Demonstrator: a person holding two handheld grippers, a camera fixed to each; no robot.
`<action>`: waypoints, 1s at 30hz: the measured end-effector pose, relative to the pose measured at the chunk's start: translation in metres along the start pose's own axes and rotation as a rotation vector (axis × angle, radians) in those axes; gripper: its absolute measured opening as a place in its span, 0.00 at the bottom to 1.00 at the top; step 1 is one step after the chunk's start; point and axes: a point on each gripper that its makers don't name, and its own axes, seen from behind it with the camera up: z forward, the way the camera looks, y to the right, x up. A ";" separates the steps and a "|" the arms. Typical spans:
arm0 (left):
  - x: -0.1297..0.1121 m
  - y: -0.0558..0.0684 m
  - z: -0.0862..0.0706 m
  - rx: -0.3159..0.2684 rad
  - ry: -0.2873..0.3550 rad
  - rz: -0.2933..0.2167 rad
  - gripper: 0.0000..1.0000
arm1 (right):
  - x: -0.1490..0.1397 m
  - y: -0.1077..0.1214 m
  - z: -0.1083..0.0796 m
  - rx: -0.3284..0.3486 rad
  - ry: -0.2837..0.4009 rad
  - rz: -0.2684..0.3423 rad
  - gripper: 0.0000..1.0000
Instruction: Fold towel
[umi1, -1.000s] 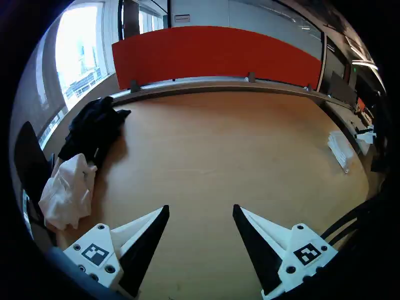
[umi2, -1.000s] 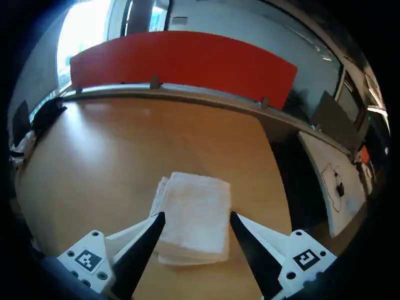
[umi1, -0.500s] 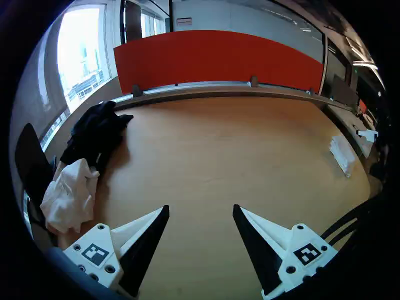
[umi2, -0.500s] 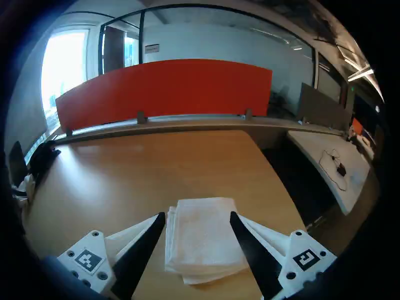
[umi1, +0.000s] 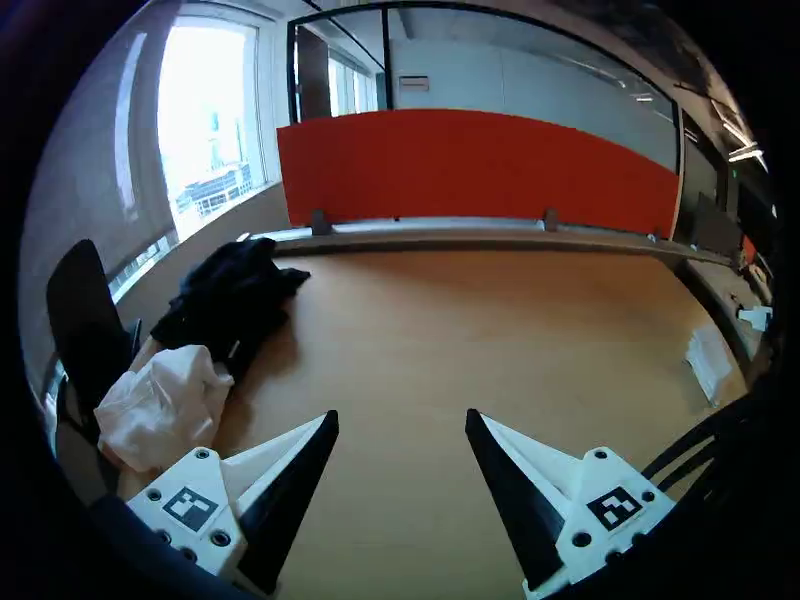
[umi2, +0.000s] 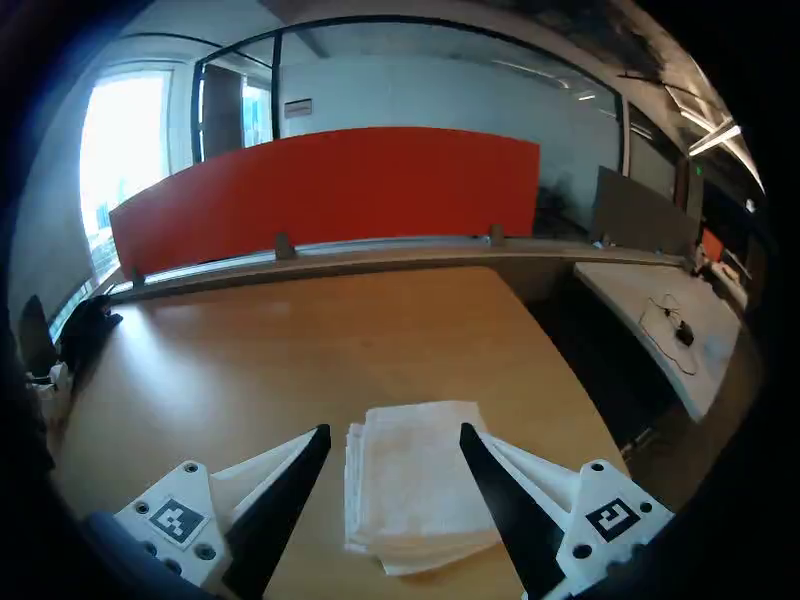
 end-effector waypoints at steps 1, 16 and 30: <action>0.007 -0.001 0.000 0.007 0.024 -0.008 0.94 | 0.000 -0.001 0.000 0.000 0.003 0.002 1.00; 0.046 -0.001 0.001 -0.003 0.157 -0.078 0.94 | 0.018 -0.006 -0.005 -0.012 0.104 -0.006 1.00; 0.058 -0.005 -0.004 -0.016 0.202 -0.076 0.94 | 0.083 -0.032 -0.034 0.042 0.375 0.004 1.00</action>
